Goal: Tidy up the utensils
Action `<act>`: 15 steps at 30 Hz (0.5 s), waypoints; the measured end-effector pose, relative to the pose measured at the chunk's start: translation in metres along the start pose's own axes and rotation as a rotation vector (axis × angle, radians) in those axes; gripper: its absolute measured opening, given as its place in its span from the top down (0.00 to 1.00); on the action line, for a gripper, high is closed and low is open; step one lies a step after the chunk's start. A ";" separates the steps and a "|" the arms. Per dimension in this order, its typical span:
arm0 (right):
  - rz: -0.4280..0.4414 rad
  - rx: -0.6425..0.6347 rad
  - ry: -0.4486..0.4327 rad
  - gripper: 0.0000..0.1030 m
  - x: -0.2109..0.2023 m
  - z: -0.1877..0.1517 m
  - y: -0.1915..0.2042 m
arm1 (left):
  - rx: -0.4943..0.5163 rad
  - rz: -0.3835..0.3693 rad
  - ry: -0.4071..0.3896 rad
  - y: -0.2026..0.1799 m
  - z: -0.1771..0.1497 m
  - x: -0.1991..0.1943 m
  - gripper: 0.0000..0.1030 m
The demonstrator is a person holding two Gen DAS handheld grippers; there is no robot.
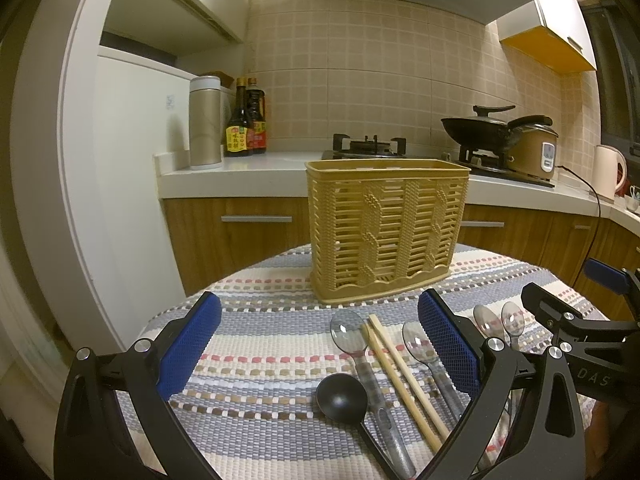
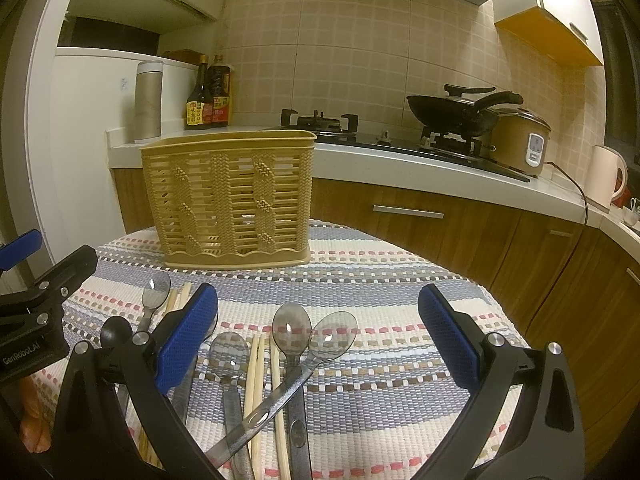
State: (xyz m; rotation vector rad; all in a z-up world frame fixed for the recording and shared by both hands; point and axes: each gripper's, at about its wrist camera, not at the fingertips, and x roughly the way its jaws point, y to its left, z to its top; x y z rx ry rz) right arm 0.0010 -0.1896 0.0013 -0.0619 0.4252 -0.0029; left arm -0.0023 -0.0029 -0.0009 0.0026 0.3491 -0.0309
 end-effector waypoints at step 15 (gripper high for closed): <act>0.002 0.013 0.007 0.07 0.002 0.000 -0.001 | 0.007 -0.012 -0.003 -0.002 0.000 0.000 0.07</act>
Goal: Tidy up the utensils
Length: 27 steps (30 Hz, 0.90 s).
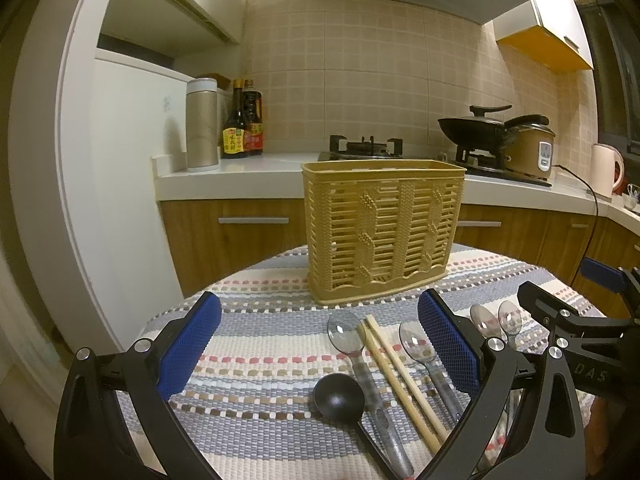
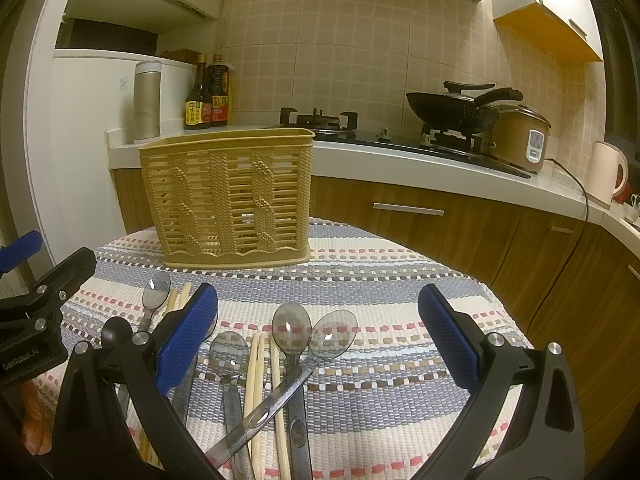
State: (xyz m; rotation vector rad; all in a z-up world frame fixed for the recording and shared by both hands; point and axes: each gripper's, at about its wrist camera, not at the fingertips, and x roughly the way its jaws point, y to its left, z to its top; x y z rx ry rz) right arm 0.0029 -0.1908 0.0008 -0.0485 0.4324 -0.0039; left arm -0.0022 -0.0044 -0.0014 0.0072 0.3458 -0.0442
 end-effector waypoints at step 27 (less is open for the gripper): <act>0.170 0.291 0.616 0.26 0.083 0.033 -0.087 | -0.151 -0.245 0.713 0.023 0.023 0.137 0.45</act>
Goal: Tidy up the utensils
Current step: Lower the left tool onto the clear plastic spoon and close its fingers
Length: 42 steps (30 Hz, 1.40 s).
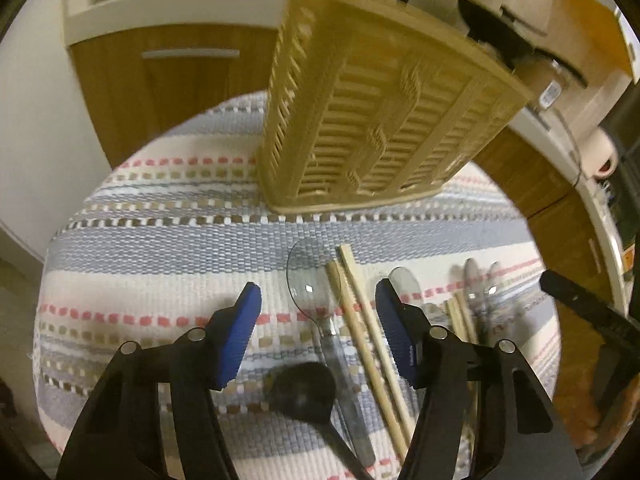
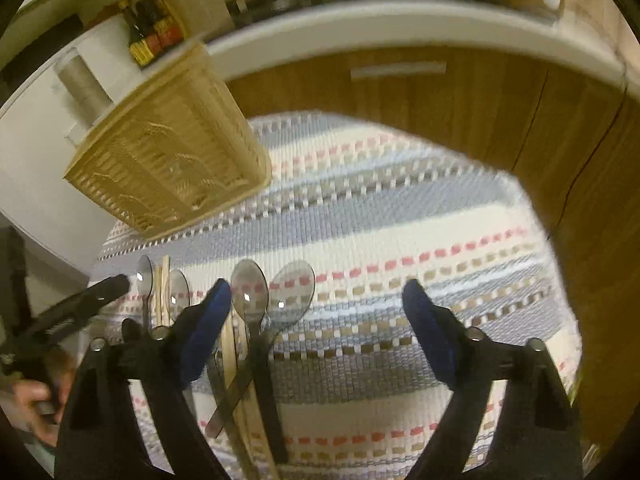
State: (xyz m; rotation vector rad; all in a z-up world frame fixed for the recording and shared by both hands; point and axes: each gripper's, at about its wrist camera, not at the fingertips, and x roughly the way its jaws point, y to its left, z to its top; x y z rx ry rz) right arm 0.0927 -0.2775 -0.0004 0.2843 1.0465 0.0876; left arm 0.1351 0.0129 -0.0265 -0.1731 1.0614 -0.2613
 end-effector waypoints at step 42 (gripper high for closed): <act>-0.255 -0.140 0.241 0.65 0.100 0.003 0.075 | -0.015 0.063 0.060 -0.005 0.025 0.036 0.55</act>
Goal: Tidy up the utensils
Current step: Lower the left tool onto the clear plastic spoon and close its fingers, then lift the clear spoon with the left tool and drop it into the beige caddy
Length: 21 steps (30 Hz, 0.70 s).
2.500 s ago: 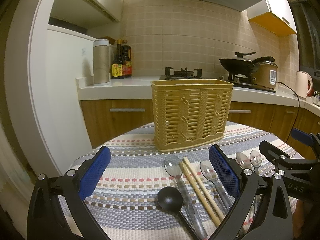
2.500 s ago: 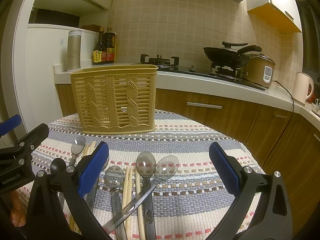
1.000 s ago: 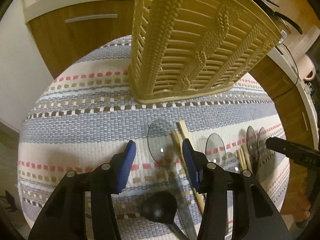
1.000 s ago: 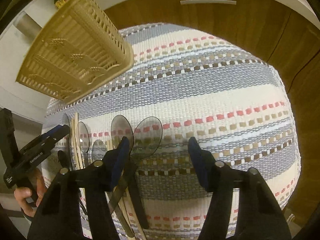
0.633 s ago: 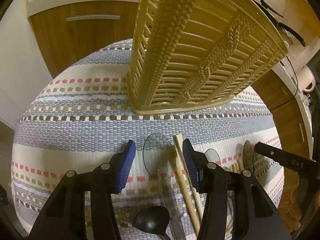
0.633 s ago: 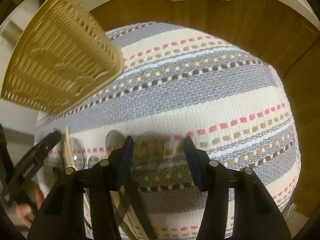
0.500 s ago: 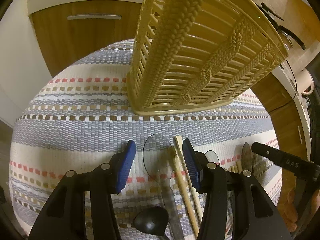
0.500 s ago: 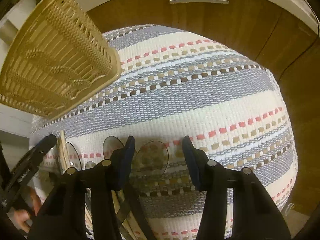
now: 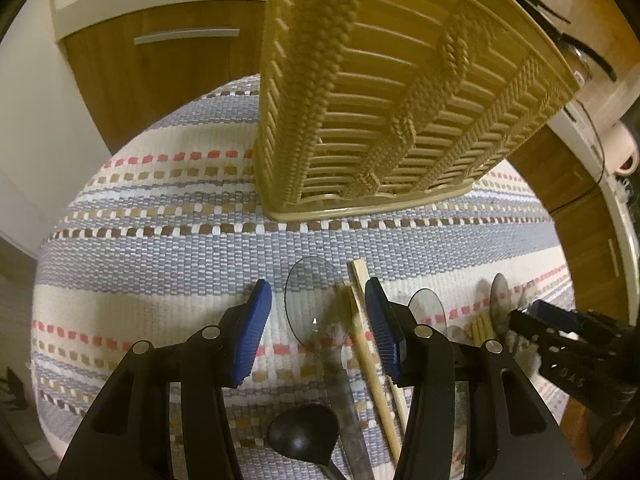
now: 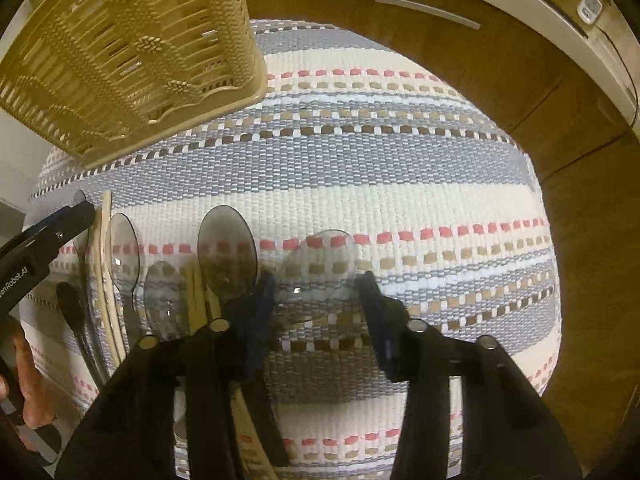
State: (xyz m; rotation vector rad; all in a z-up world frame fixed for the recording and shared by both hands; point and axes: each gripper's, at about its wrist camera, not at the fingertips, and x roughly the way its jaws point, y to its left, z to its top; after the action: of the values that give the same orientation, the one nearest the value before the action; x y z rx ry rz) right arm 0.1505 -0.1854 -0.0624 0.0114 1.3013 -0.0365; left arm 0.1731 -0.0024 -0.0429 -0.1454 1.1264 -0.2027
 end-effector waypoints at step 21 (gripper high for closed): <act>0.121 -0.081 -0.236 0.71 -0.075 -0.046 -0.037 | 0.004 -0.107 -0.259 -0.015 -0.026 -0.058 0.70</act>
State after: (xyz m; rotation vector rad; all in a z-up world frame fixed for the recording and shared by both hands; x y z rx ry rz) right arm 0.0846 -0.2192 -0.0018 0.0164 1.0632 0.1157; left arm 0.1240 -0.0042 0.0000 -0.2219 0.8616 -0.2733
